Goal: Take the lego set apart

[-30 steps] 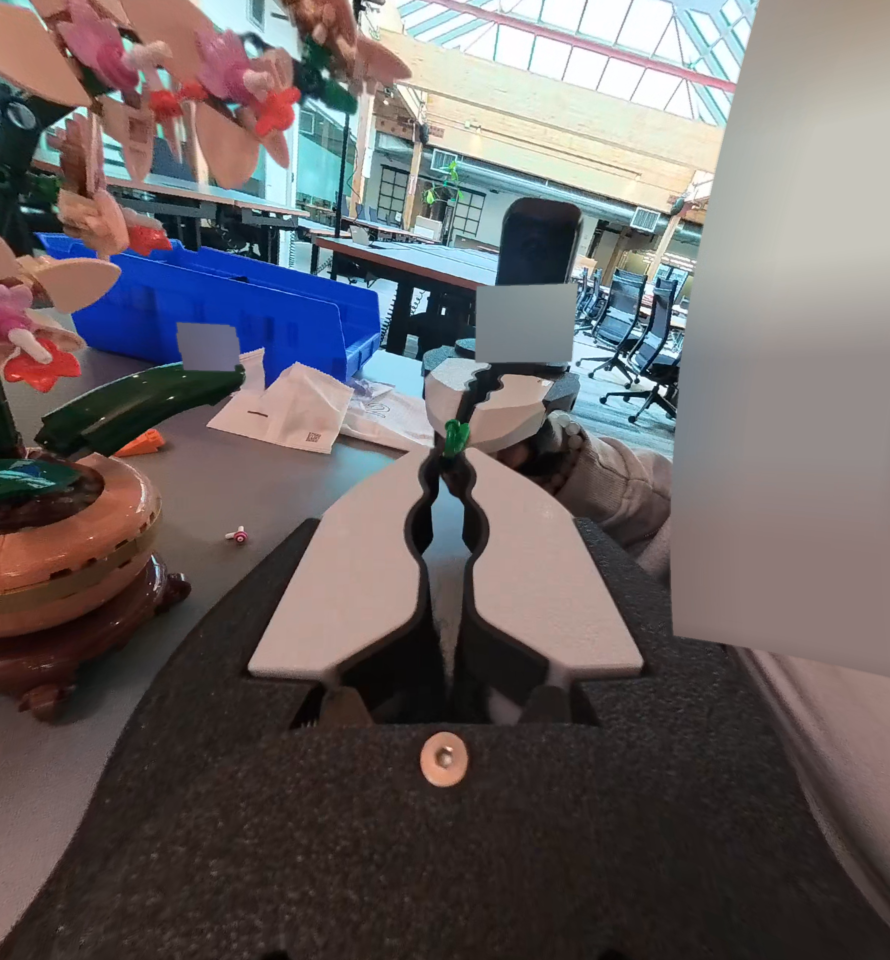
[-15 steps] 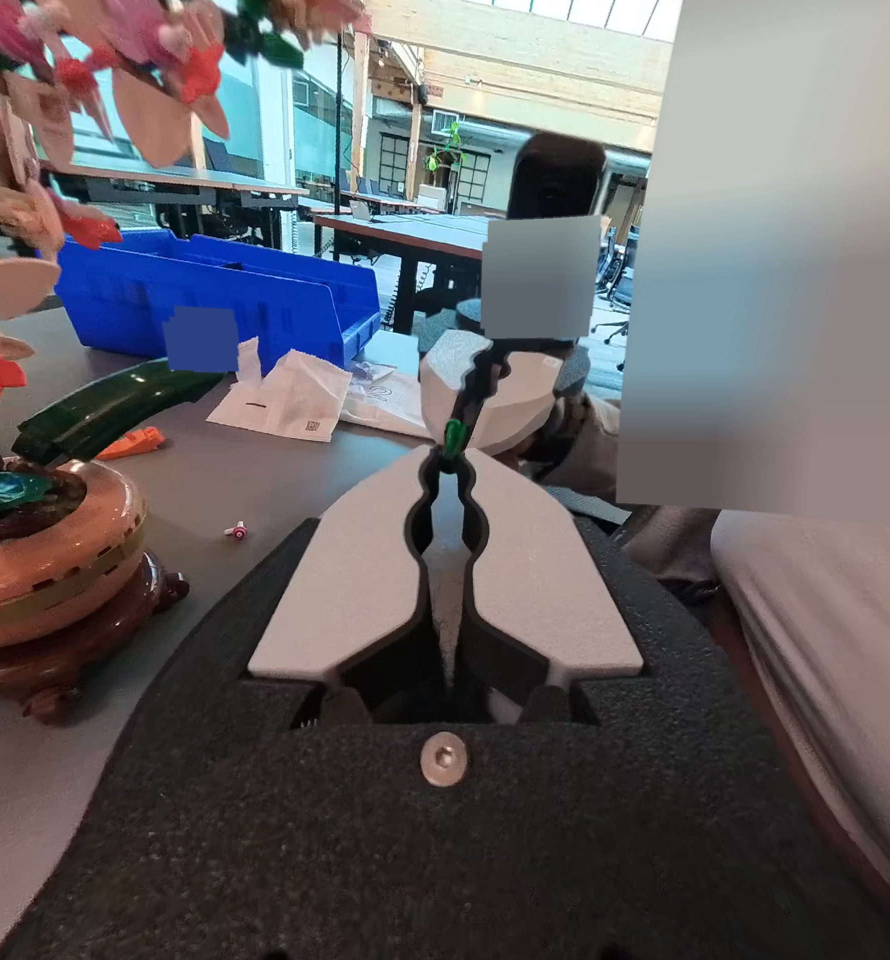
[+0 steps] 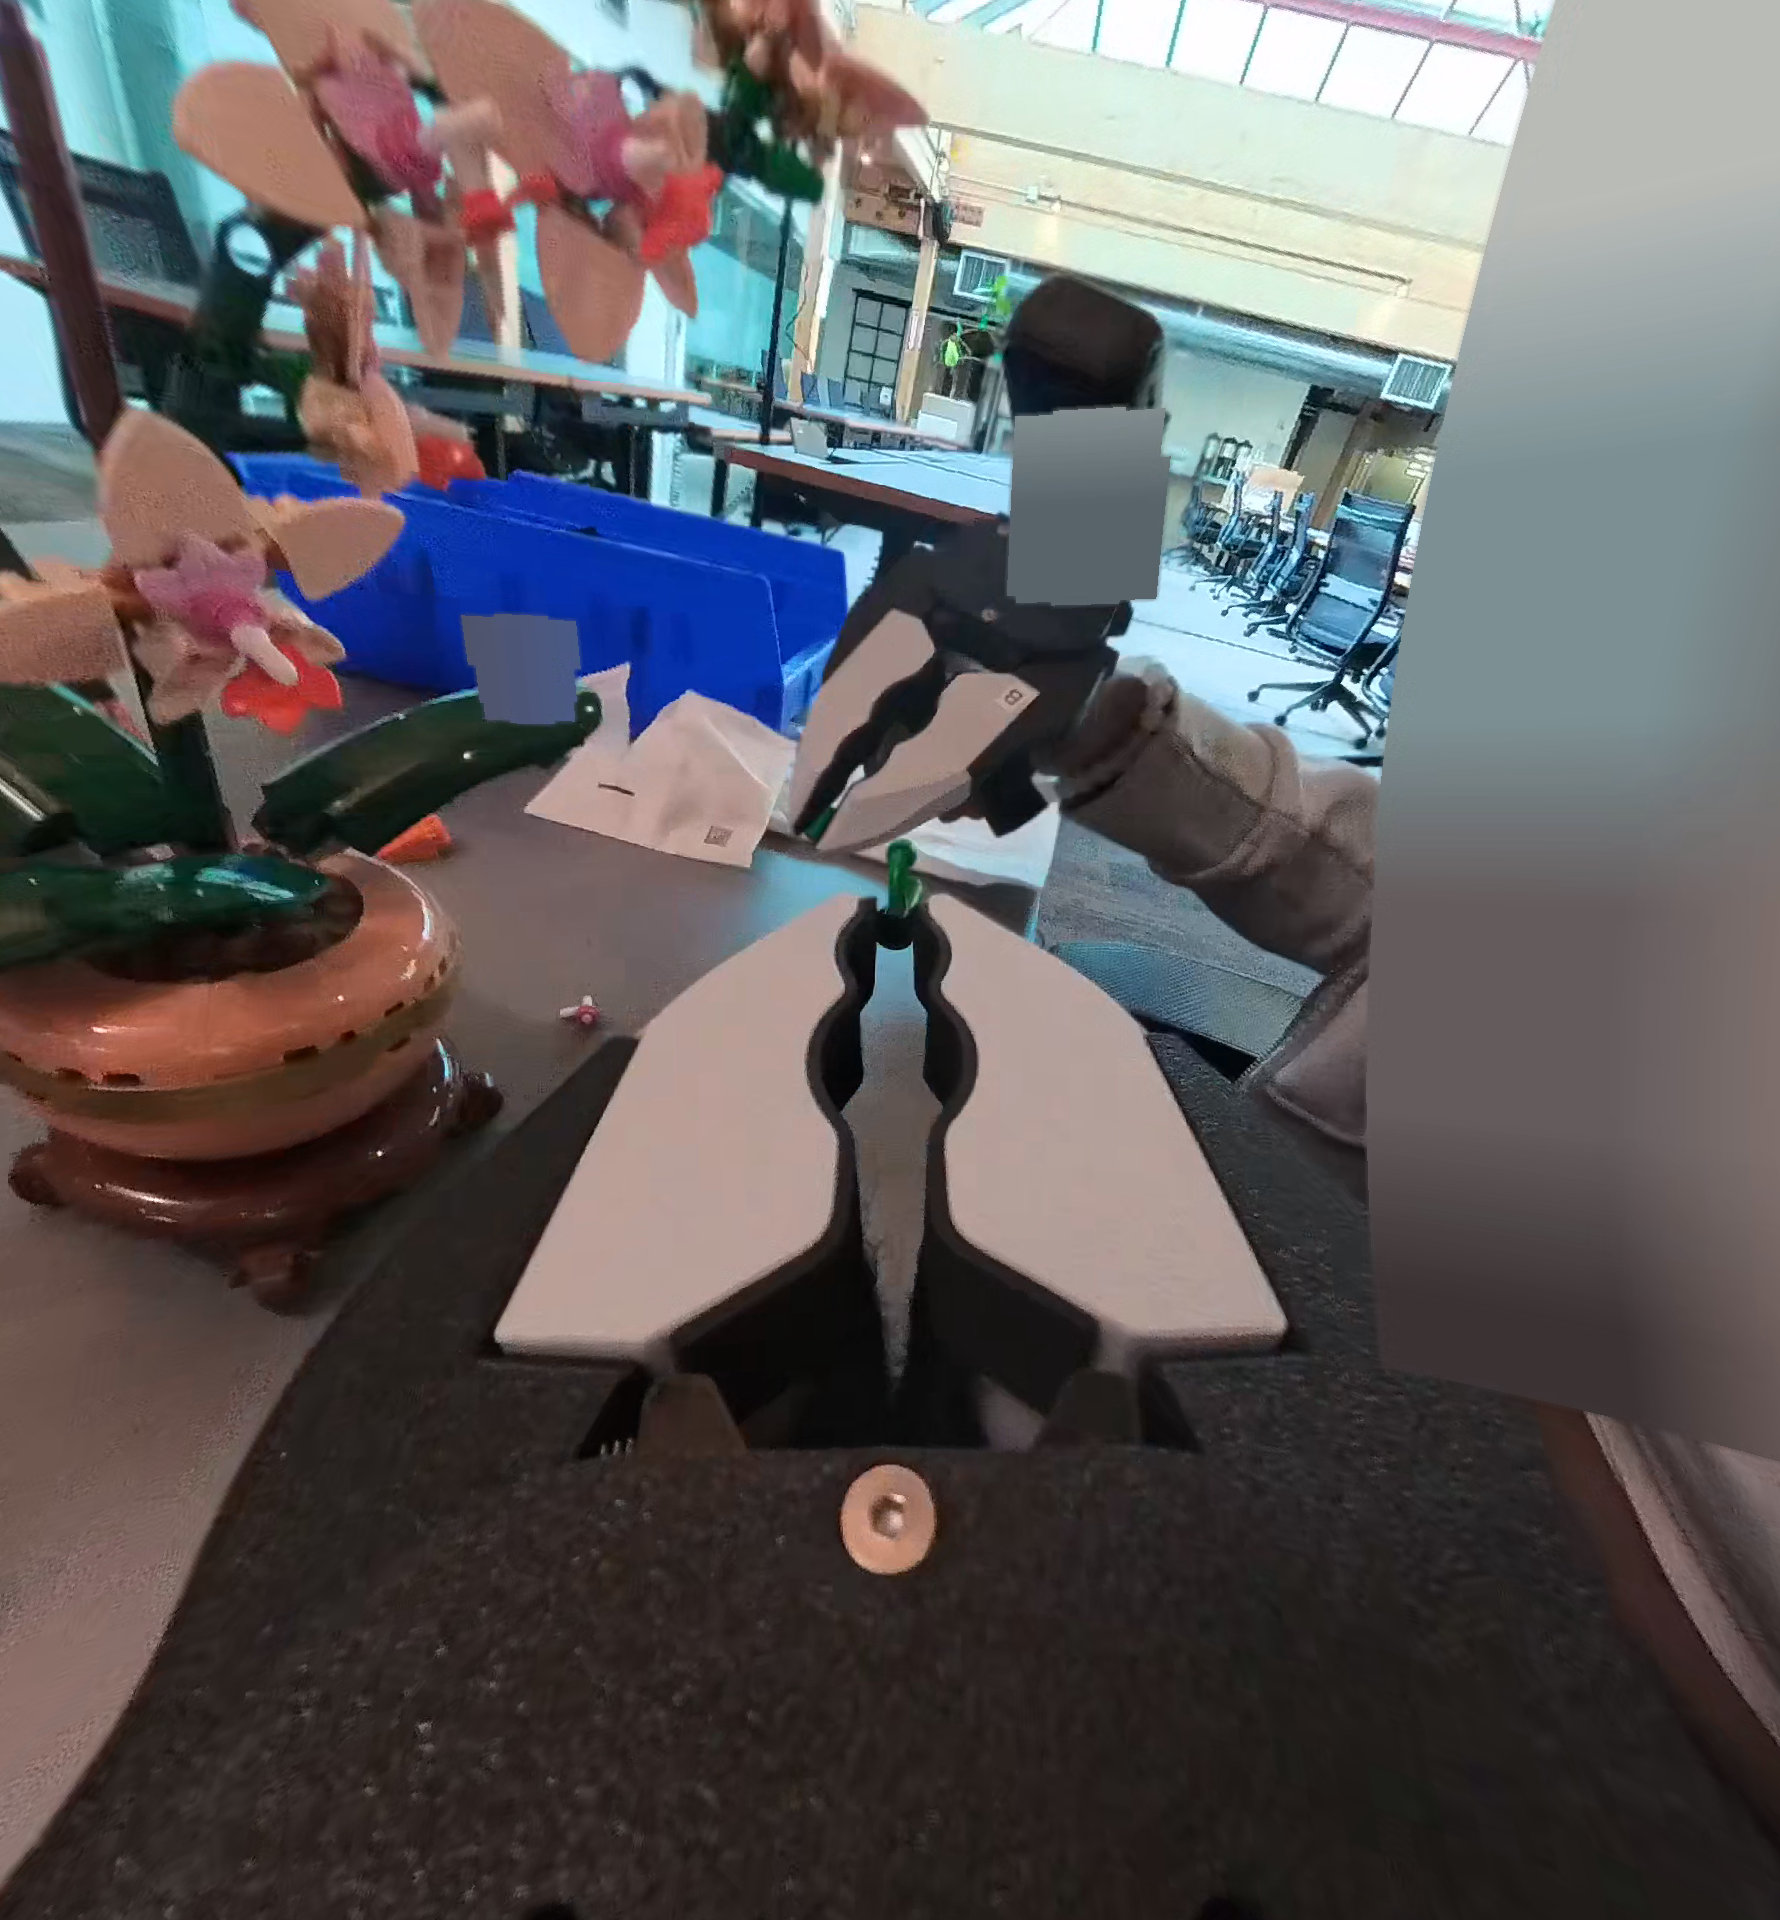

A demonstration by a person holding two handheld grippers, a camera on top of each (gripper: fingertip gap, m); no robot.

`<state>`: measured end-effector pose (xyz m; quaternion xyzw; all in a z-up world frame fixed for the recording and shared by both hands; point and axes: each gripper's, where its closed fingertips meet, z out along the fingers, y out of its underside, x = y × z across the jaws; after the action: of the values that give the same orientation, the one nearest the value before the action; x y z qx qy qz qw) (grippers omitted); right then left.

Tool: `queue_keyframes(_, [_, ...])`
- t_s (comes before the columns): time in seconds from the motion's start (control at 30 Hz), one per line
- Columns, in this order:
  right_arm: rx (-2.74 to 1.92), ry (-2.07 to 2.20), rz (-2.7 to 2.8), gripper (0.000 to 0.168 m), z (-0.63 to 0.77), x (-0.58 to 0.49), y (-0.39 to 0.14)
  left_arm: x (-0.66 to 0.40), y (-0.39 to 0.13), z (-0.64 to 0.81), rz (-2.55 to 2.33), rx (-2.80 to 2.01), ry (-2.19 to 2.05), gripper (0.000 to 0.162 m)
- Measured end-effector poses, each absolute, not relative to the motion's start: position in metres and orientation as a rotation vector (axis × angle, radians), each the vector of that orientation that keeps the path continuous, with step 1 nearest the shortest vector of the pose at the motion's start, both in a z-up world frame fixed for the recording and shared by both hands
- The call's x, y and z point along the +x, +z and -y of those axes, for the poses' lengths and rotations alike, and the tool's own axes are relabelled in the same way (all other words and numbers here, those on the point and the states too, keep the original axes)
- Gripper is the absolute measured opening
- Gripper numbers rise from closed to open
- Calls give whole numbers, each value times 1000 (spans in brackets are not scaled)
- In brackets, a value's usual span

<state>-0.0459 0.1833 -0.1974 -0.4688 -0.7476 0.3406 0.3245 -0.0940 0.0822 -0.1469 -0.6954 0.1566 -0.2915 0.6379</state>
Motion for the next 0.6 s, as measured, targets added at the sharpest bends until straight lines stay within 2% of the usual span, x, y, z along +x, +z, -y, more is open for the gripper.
queue_keyframes(0.2, [-1295,781,2001,5,-195,-52,-243,-93,-167,-89,-302,-1629,-648,6])
queue_keyframes(0.3, [-1429,791,1970,27,-197,-50,-257,-95,-169,-91,-291,-1639,-638,6])
queue_keyframes(0.33, [-1453,765,1986,29,-198,-47,-260,-94,-168,-90,-295,-1633,-637,6])
queue_keyframes(0.47, [-1420,756,1997,23,-196,-46,-259,-92,-169,-90,-312,-1639,-630,6])
queue_keyframes(0.6, [-1435,778,1939,25,-199,-46,-254,-91,-170,-90,-318,-1641,-626,6])
